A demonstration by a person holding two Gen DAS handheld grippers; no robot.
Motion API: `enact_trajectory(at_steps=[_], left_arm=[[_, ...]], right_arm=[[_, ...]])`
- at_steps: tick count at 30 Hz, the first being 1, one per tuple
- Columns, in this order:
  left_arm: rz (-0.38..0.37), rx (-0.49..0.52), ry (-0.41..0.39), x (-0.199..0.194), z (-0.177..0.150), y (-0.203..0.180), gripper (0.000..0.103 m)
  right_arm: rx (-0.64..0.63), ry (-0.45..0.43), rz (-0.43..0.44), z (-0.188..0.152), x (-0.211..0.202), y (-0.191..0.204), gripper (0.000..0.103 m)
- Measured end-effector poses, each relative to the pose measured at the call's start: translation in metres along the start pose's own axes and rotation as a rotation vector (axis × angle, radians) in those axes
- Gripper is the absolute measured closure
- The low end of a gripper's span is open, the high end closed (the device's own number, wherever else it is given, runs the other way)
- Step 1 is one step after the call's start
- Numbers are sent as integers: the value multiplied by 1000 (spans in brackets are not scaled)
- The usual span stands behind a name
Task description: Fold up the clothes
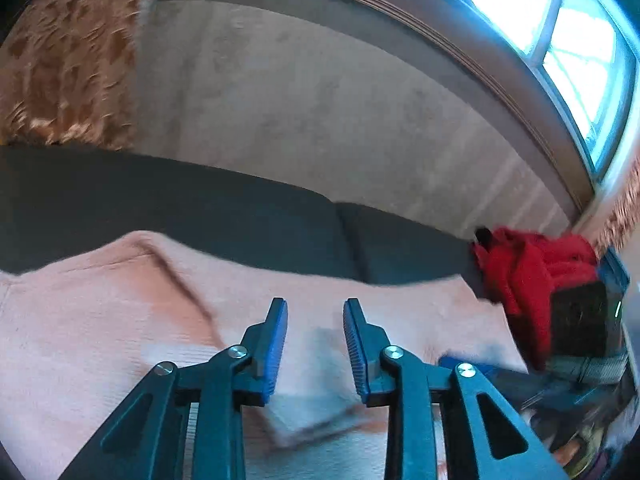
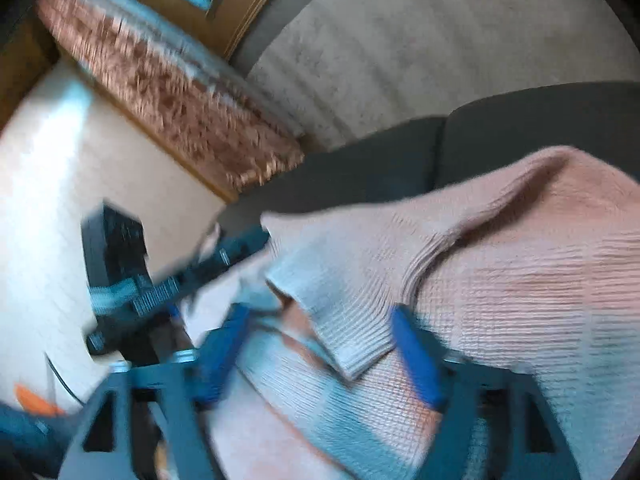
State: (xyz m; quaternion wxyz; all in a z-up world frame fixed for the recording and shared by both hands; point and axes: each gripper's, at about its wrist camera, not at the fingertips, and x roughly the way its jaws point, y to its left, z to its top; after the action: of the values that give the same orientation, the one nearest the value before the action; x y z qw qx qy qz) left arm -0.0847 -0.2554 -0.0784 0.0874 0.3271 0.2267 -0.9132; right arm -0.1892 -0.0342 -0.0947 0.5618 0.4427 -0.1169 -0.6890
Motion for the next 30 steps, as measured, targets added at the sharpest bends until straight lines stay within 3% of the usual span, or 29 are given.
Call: enact_trajectory(at_steps=[2, 5, 11, 13, 18, 23, 26, 30], left_arm=[[-1, 21, 56, 14, -10, -1, 74], [-33, -4, 54, 14, -18, 6, 74], [-45, -22, 43, 11, -25, 13, 74], [-38, -15, 40, 10, -24, 11, 74], [-42, -23, 39, 13, -13, 10, 74], [-50, -36, 38, 20, -10, 10, 74], [-54, -43, 35, 21, -9, 11, 74], [-62, -61, 28, 18, -7, 12, 74]], right_arm=[[48, -83, 5, 10, -21, -5, 0], [129, -143, 11, 25, -37, -22, 0], [257, -62, 10, 48, -6, -55, 0], [265, -46, -30, 59, 7, -63, 0], [311, -148, -142, 75, 5, -87, 0], [318, -192, -251, 76, -11, -92, 0], [265, -201, -273, 69, -19, -70, 0], [99, -135, -342, 50, -11, -30, 0]])
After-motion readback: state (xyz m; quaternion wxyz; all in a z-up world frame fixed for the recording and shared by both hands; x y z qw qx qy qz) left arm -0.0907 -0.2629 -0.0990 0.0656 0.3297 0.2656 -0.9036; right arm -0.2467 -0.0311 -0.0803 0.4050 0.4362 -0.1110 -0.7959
